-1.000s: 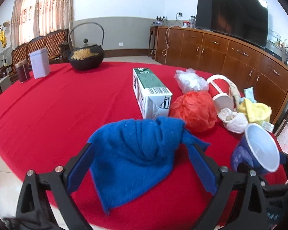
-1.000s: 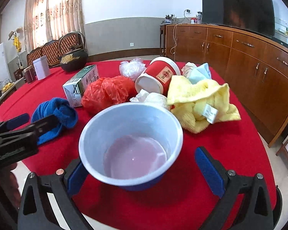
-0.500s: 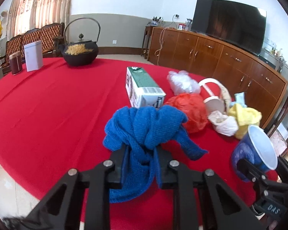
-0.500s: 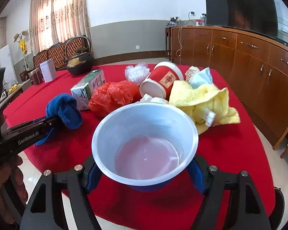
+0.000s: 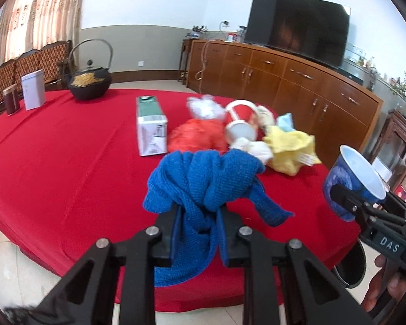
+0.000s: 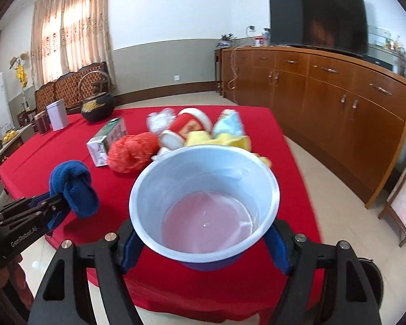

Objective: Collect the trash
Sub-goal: 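Carry the blue towel and blue bowl with both tools over the black bin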

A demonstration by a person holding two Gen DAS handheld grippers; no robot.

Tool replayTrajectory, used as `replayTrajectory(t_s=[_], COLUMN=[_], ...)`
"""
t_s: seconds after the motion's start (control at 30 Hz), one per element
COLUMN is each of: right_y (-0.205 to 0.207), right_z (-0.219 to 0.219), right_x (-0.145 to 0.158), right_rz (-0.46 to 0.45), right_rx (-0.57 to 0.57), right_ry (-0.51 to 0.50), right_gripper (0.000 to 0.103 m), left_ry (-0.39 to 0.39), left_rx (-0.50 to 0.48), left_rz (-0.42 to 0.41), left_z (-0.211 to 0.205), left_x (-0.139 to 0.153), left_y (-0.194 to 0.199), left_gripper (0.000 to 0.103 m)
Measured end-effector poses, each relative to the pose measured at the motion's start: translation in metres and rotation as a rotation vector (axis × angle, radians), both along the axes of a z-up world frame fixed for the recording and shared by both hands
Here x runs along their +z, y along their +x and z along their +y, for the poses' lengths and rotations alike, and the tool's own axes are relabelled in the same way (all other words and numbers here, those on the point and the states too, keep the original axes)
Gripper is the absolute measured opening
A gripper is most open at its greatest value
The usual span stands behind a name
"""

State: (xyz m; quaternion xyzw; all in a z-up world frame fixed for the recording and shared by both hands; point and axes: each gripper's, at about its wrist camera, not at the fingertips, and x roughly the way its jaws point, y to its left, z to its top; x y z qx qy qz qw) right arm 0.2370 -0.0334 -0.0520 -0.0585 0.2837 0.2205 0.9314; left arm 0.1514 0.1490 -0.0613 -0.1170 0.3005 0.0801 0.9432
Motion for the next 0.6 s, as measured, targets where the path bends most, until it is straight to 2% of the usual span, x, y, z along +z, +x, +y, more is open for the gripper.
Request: replayTrajectory(t_s=[0.27, 0.6], right_y=[-0.009, -0.019], right_z=[-0.058, -0.147], right_x=[0.008, 0.012], right_rz=[-0.019, -0.03], right_rx=[-0.083, -0.207], right_ry=[-0.012, -0.028], right_gripper=[0.078, 0.078], left_ry=[0.018, 0.051], left_rx=[-0.071, -0.216], left_rz=[-0.022, -0.041], left_z=[-0.044, -0.119], left_x=[0.011, 0.023], left_y=[0.003, 0.01], left_gripper=[0.024, 0.024])
